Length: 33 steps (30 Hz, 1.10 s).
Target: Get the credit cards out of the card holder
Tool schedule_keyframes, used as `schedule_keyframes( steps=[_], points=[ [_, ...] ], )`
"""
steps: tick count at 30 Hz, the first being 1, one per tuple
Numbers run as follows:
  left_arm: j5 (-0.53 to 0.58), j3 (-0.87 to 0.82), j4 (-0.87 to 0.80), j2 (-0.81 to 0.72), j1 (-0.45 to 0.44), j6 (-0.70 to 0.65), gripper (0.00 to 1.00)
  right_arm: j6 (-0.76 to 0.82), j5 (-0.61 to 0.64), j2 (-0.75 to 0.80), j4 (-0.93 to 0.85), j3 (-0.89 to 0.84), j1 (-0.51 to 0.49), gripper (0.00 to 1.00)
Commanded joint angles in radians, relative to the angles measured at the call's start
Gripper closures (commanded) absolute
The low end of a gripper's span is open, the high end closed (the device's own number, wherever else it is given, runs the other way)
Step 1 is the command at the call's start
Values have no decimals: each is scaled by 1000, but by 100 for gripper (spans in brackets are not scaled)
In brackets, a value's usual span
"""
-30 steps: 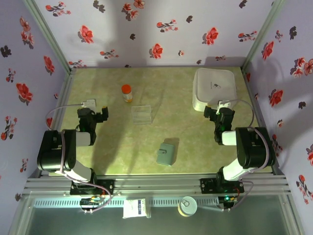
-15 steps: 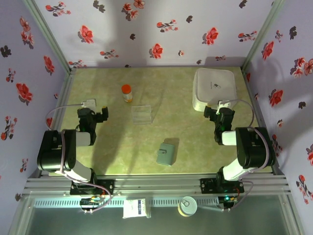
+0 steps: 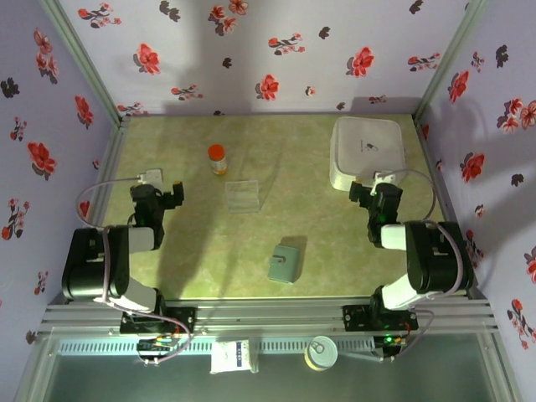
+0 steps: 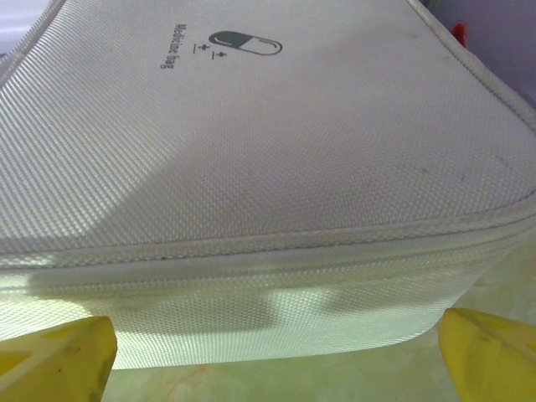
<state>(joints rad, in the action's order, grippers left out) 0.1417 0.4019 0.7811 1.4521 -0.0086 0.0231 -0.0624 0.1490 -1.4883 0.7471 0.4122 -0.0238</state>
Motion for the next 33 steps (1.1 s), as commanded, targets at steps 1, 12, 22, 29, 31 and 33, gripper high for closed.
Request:
schedule_keyframes(
  steps=[1, 12, 22, 29, 31, 33],
  points=[
    [112, 17, -120, -116, -9, 46, 0, 0, -1, 82, -115, 53, -2, 1],
    [51, 245, -708, -286, -20, 322, 0, -141, -57, 283, -694, 265, -51, 1],
    [-186, 417, -1070, -258, -72, 553, 0, -308, -212, 235, -1149, 513, -219, 14],
    [-206, 465, -1195, -228, -211, 561, 0, -442, -198, 163, -1325, 575, -425, 27],
    [-210, 468, -1212, -215, -250, 570, 1, -484, -176, 160, -1344, 571, -484, 27],
    [-236, 468, -1208, -199, -291, 576, 2, -528, -149, 158, -1361, 566, -537, 26]
  ],
)
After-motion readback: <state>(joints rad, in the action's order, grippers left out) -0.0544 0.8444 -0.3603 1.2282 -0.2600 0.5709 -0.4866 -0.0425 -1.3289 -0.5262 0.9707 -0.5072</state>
